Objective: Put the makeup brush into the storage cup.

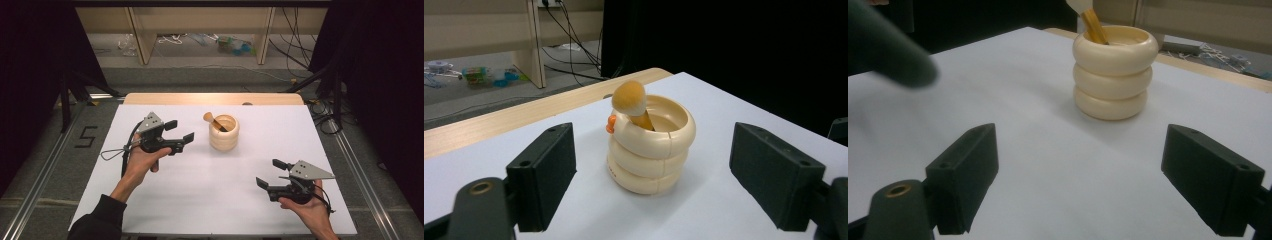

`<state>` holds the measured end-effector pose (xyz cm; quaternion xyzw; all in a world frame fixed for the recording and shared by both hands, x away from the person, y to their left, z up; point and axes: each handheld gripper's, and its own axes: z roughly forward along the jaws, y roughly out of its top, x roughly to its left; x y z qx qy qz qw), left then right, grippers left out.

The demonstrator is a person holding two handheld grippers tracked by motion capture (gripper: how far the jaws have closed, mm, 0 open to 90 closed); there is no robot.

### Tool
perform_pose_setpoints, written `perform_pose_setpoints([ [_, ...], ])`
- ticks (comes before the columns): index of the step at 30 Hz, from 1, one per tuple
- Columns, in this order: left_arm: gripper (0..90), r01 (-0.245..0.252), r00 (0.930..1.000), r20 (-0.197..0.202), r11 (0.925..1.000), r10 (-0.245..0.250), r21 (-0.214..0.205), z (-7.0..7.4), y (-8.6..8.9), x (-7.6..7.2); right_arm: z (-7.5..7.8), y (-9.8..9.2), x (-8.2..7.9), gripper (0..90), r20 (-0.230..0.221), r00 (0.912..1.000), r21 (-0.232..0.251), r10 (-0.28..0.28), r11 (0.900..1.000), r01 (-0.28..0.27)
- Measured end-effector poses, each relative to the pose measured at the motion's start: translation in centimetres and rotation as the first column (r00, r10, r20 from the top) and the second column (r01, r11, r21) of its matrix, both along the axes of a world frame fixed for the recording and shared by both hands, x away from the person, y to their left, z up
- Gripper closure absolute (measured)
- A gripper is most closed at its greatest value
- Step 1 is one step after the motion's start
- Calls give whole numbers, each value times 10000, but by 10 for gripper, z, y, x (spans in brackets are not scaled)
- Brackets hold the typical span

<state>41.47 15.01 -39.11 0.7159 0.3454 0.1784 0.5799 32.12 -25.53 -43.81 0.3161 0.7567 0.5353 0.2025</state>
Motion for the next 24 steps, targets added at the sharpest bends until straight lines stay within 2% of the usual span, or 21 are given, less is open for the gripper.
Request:
perform_pose_setpoints([
  [1,188,-26,10000,-36,10000,26,-14,-1,2,-2,0,1,-1,163,-270,9996,94,10,10000,-7],
  [2,186,-69,10000,64,9999,70,-90,-2,3,-4,2,0,-2,163,-345,9994,-55,-49,10000,47],
  [4,184,-157,9998,77,9998,158,-83,-5,7,-6,1,-1,-1,163,-20,10000,-83,-26,10000,25],
  [6,184,-185,9998,87,9998,185,68,-8,10,-9,1,-1,-1,163,9,10000,-36,-80,10000,80],
  [9,182,-273,9995,134,9996,273,-13,-12,15,-13,1,-1,-1,163,62,10000,-70,-47,10000,47],
  [12,182,-237,9996,139,9997,236,20,-14,21,-17,1,2,-2,163,-138,9999,191,28,9998,-25],
  [14,170,-212,9996,198,9998,210,64,-15,24,-21,1,1,-3,163,-197,9998,22,-73,10000,74],
  [16,171,-230,9994,256,9995,224,215,-17,28,-26,1,1,-2,163,-142,9999,187,14,9998,-11],
  [17,170,-227,9994,269,9995,221,213,-18,29,-28,3,-1,-4,163,-300,9995,-225,-100,9997,93],
  [18,171,-218,9993,322,9995,211,211,-19,31,-31,3,-1,-4,163,-255,9996,-145,-119,9998,115],
  [19,171,-190,9992,364,9994,180,281,-20,33,-33,0,0,-2,163,-59,10000,164,-6,9999,7],
  [24,166,-37,9991,417,9997,26,254,-26,40,-47,0,1,-2,163,-48,10000,148,-33,9999,34],
])
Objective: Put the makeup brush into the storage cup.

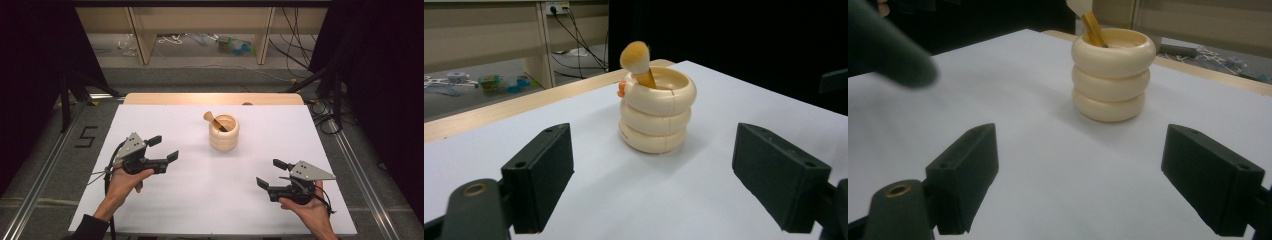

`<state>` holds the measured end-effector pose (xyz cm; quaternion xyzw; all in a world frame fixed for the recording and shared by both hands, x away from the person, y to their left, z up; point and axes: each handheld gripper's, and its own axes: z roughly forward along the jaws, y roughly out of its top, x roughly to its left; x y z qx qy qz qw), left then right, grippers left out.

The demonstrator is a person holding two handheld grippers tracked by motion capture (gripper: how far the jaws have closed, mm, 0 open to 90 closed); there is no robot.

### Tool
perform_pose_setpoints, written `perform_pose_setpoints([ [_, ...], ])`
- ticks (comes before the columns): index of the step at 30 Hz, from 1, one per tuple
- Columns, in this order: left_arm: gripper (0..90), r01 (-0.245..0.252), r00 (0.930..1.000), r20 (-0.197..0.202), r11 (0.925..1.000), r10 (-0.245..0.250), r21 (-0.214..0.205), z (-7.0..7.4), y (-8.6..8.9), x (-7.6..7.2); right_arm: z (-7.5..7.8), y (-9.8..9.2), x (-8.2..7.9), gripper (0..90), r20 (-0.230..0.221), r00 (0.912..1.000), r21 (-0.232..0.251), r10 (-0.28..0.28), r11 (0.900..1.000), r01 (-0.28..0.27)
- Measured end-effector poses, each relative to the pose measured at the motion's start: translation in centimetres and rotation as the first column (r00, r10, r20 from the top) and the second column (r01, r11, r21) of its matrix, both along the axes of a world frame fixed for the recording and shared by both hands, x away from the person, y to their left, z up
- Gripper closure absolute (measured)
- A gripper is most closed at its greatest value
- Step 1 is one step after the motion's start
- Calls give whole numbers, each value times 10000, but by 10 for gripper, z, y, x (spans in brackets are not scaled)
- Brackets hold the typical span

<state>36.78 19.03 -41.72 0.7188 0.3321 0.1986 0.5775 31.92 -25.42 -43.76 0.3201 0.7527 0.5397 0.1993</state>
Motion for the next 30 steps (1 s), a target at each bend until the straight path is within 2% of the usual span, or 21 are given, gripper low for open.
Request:
perform_pose_setpoints([
  [5,164,61,10000,-67,10000,-61,1,-6,4,-12,0,0,0,162,24,10000,43,-7,10000,7],
  [6,164,90,10000,18,10000,-91,24,-7,6,-14,1,-1,0,163,18,10000,-99,-64,9999,64],
  [7,164,85,10000,42,9999,-85,57,-7,6,-16,3,-3,-2,163,-175,9998,-327,-131,9994,126],
  [9,164,119,9998,140,9999,-120,105,-8,8,-19,3,-3,-2,162,-173,9998,-324,-129,9994,123],
  [10,164,105,9999,124,9999,-105,44,-9,8,-22,0,0,0,163,-41,10000,72,-11,10000,11],
  [12,164,140,9996,235,9999,-140,36,-10,8,-25,0,0,0,162,24,10000,96,49,9999,-49],
  [13,164,169,9994,312,9997,-174,174,-10,9,-27,0,0,0,162,35,10000,63,25,10000,-25],
  [16,164,184,9991,372,9996,-192,235,-10,9,-32,0,0,0,162,12,10000,16,19,10000,-19],
  [20,164,281,9984,498,9996,-284,54,-11,7,-39,1,0,-2,162,-14,10000,-58,-83,9999,83],
  [23,165,347,9981,506,9993,-352,115,-13,7,-44,2,-1,-3,162,-138,9999,-187,-24,9998,22],
  [24,165,380,9979,522,9991,-388,164,-14,7,-46,2,0,-2,162,-36,10000,-58,28,10000,-28],
  [25,165,391,9977,539,9988,-406,284,-15,8,-48,2,0,-2,162,-66,10000,-147,-20,9999,19],
  [26,165,382,9977,554,9989,-396,256,-15,8,-48,1,1,-2,162,15,10000,50,45,10000,-45],
  [27,164,310,9982,510,9993,-321,216,-16,9,-50,2,0,-2,162,-31,10000,-141,1,9999,-2],
  [30,165,271,9978,595,9994,-284,232,-17,11,-52,2,0,-3,162,-50,10000,-147,-19,9999,18],
])
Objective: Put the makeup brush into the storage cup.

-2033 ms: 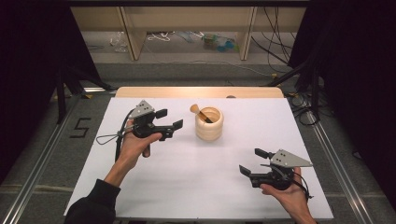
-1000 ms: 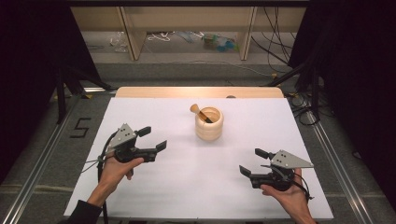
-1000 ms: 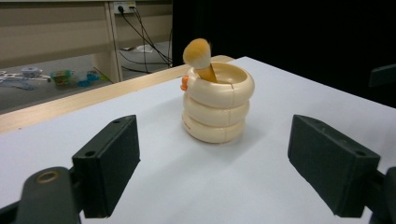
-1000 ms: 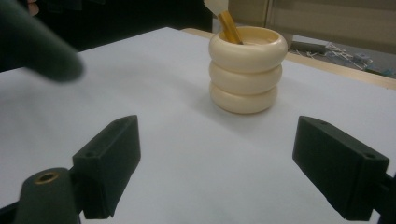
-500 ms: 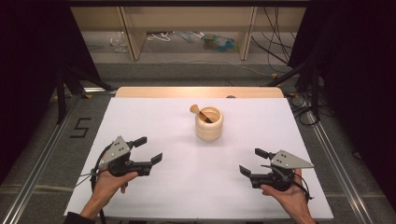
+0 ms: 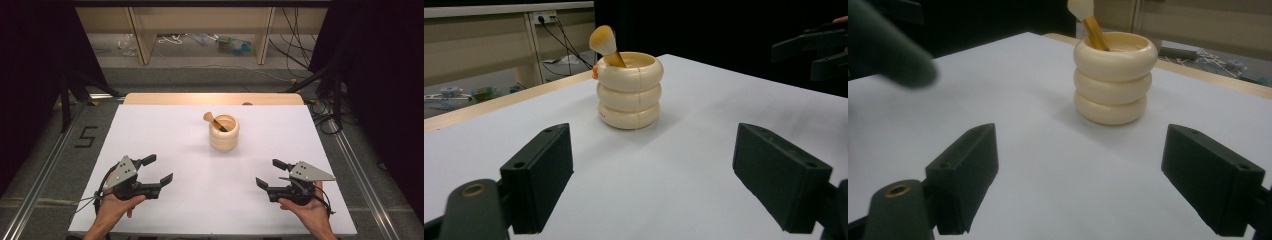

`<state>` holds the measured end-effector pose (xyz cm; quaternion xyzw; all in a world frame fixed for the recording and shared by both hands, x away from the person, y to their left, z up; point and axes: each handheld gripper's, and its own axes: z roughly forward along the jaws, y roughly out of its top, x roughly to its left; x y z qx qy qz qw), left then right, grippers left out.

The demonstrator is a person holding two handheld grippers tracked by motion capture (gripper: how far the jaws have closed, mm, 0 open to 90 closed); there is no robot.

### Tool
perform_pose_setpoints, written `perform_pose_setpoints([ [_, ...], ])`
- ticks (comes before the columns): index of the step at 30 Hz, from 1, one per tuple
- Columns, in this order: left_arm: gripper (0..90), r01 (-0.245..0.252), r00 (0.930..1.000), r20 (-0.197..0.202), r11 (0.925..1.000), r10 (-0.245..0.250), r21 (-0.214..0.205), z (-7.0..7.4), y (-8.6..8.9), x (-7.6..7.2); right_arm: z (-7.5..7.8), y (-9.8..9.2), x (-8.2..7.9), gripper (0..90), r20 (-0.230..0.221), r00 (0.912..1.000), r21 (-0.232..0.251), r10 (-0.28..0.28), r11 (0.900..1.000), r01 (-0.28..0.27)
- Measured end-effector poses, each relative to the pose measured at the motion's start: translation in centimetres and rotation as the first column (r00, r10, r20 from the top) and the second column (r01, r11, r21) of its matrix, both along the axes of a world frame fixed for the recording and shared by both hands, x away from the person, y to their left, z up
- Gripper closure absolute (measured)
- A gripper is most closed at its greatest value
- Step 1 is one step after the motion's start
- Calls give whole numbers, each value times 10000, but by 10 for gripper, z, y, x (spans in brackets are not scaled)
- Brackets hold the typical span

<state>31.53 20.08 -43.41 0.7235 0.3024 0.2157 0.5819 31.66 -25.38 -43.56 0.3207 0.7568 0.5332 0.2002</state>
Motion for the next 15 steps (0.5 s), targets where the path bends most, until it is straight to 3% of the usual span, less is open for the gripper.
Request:
perform_pose_setpoints([
  [6,165,71,10000,-33,9995,-70,293,-4,-2,-4,0,1,0,161,-12,10000,28,36,10000,-36],
  [15,165,14,9999,-159,10000,-13,78,-5,-1,-2,-1,0,1,159,96,10000,187,3,9998,-5],
])
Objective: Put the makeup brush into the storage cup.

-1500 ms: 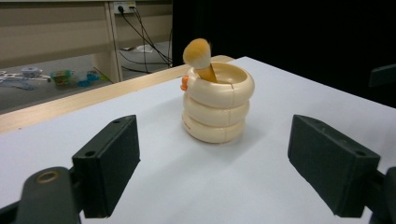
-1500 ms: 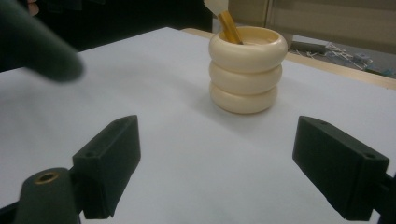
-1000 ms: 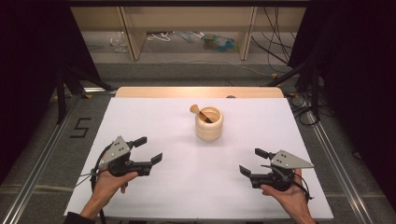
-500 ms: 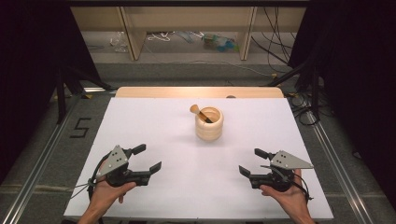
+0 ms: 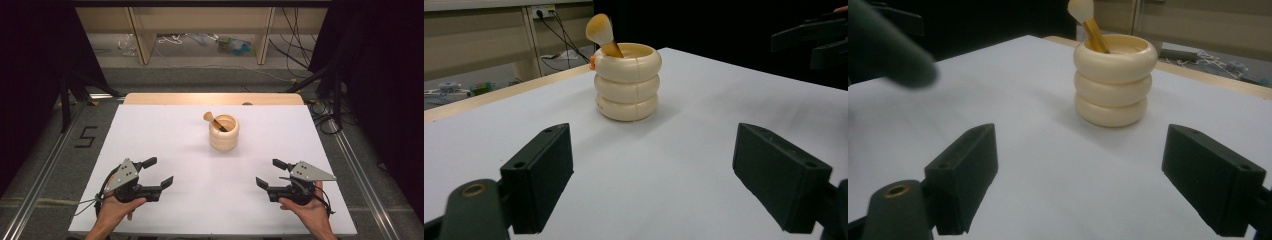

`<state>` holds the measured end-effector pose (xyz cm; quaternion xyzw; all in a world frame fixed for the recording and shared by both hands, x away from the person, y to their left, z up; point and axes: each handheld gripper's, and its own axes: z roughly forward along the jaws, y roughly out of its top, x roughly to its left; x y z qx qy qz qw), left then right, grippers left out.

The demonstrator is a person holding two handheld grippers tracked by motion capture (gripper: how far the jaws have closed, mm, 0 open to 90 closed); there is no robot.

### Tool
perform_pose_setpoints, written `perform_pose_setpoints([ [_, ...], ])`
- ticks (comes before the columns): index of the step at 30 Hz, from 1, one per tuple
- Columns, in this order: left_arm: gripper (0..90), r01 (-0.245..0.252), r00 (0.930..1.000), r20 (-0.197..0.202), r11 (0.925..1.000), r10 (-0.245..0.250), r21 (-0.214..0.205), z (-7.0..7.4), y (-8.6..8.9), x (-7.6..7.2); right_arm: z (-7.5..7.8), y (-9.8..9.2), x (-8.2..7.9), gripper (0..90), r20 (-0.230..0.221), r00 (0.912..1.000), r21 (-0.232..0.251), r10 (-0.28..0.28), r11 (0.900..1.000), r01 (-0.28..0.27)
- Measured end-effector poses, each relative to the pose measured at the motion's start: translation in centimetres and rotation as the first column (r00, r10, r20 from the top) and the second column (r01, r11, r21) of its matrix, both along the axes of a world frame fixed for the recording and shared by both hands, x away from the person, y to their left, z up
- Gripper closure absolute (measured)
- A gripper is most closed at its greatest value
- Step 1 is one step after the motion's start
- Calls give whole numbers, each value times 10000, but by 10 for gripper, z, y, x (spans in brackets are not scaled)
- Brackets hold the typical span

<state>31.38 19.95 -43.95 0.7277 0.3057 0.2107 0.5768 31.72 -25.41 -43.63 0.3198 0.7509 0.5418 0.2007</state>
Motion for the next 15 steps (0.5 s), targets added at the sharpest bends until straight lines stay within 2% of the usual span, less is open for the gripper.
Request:
perform_pose_setpoints([
  [2,165,43,10000,11,9999,-43,-165,0,0,1,0,0,0,159,23,10000,34,0,10000,0],
  [3,165,-8,10000,-9,10000,8,-74,0,0,0,0,0,0,159,27,10000,18,-4,10000,4],
  [8,165,7,10000,4,9999,-7,-114,1,1,1,0,0,0,159,-103,9999,21,85,10000,-85],
  [15,165,25,10000,-14,10000,-25,-93,0,1,1,-1,0,0,160,-49,9999,78,128,9999,-127],
])
